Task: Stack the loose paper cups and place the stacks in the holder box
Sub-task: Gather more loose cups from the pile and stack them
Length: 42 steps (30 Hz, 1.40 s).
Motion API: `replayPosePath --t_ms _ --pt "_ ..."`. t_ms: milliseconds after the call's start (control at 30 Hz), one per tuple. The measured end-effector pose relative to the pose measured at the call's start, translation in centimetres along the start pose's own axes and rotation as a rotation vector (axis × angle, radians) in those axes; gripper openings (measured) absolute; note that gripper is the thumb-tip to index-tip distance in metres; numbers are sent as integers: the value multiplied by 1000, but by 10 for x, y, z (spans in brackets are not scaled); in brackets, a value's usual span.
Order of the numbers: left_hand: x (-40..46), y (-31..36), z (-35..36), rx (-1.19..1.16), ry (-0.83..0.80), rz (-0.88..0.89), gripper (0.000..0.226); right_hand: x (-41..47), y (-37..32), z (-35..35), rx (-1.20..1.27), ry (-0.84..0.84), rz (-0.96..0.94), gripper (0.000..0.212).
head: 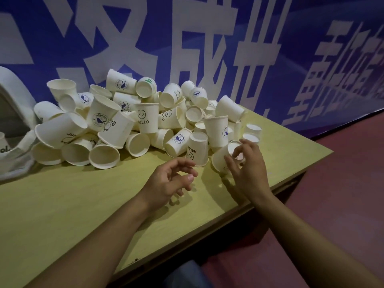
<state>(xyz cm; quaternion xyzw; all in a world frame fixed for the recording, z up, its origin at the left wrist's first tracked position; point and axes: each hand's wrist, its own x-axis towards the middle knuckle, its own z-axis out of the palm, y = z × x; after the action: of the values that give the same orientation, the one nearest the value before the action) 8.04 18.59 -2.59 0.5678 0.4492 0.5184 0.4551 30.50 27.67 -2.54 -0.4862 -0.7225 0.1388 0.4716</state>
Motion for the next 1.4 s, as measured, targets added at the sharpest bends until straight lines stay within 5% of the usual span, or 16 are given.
replayPosePath --t_ms 200,500,700,833,933,1133,1400 --pt "-2 -3 8 124 48 61 54 -31 -21 11 337 3 -58 46" --pt "-3 -5 15 106 190 68 73 -50 -30 33 464 -126 -26 88" --pt "0 -6 14 65 335 7 68 -53 -33 32 329 -420 -174 66" --pt "1 -7 6 127 441 60 70 -50 -33 34 291 -139 -137 44" --pt "-2 -6 5 202 407 101 74 -38 -29 33 275 95 67 49" --pt "-3 -4 2 274 376 138 85 3 -21 37 183 68 213 81" --pt "-3 -2 0 272 327 162 90 21 -18 36 189 101 301 87"
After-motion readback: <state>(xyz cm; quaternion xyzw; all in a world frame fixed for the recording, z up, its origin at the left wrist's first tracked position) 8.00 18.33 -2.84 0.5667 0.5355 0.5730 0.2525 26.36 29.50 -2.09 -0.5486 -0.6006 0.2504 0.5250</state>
